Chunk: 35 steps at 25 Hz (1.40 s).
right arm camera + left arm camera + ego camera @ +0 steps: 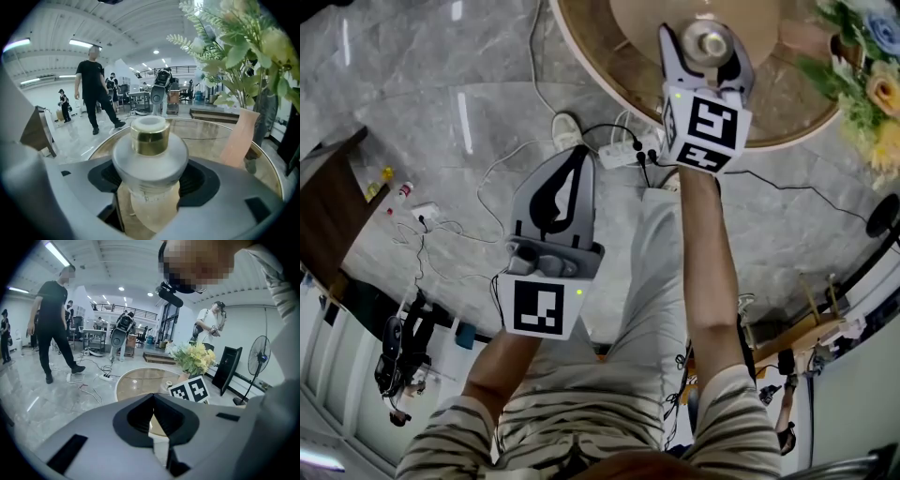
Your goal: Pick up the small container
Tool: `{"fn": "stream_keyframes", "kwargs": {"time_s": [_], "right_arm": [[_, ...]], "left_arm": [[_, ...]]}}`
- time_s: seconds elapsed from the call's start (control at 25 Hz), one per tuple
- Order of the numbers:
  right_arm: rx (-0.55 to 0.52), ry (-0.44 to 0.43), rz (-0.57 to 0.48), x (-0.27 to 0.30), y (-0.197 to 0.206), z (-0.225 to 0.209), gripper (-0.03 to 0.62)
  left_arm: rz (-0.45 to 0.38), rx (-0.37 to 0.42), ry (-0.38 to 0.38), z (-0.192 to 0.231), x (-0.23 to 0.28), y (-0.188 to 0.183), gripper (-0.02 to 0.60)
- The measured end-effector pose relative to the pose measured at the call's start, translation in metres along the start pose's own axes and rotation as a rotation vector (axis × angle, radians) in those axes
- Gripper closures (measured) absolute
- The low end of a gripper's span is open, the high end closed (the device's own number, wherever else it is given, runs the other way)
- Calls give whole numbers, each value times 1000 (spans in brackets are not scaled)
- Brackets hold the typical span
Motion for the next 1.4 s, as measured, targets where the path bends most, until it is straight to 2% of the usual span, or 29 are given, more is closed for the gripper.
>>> {"fn": "stream_keyframes", "kwargs": {"time_s": [0.2,0.36,0.52,0.64,0.8,0.96,1.28,1.4], "right_arm": [[-21,-11,7,-27,-14,4,256],[-16,-28,0,-51,-30,8,256],[-19,-49,-8,-81,-50,13,255],[-19,-61,-20,-109,-70,23,255],[-16,-76,-64,-138,-102,32,255],[-23,-97,-85,-181,-129,50,255],[-3,-100,-150,-251,-192,57,255],[3,-109,-178,-282,-220,62,255]], "left_arm": [[-23,-33,-32,3,-7,-17,583],[-109,-63,-63,5,-11,-40,584],[-124,-30,-59,0,-25,-61,584],[-177,-41,-75,-3,-45,-85,583],[-169,0,-83,-10,-62,-98,583],[-172,32,-46,-30,-93,-116,583],[-252,75,-55,-50,-137,-171,584],[-252,88,-62,-55,-157,-191,583]]}}
Point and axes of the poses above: the fingertips, and each gripper's own axes: x forward along the fingers, z to its left, y out of its underside, the point moved 5 cm from there along -x, backward along the fingers, and after that the axes turned 7 degrees about -y, right-handed, at the moved point
